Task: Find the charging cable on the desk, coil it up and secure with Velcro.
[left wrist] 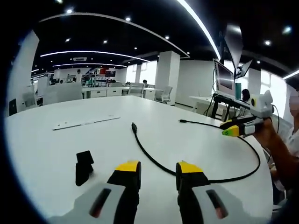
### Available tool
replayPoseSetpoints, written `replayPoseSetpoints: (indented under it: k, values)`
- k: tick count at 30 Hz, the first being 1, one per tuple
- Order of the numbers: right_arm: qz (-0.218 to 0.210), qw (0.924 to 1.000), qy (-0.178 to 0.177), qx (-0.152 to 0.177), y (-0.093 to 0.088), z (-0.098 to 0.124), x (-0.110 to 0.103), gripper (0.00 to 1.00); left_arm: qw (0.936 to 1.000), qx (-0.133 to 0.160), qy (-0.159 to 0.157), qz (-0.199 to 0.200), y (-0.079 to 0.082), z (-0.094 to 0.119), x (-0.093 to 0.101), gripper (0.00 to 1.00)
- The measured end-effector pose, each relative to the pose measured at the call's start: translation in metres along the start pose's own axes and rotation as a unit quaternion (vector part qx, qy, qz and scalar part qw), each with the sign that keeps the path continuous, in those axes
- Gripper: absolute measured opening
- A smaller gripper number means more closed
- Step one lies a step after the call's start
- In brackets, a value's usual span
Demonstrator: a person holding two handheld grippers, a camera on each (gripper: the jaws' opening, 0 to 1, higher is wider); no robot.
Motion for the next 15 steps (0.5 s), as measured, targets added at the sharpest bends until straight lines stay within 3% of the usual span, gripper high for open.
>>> replayPoseSetpoints:
  k: [15]
  values:
    - [-0.005, 0.9999, -0.009, -0.002, 0.004, -0.012, 0.018, 0.31, 0.9996, -0.018, 0.023, -0.004, 0.001, -0.031, -0.004, 0.29]
Point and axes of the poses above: the point that each gripper's makers call its tool centre point, and the gripper's own axes: z roughly backward along the fingers, x roughly to its right, y roughly out of its top, the point moved 3 cm from there along z, roughly backward along the fingers, and after that the axes turned 3 degrees about -x, right-handed, at the moved point
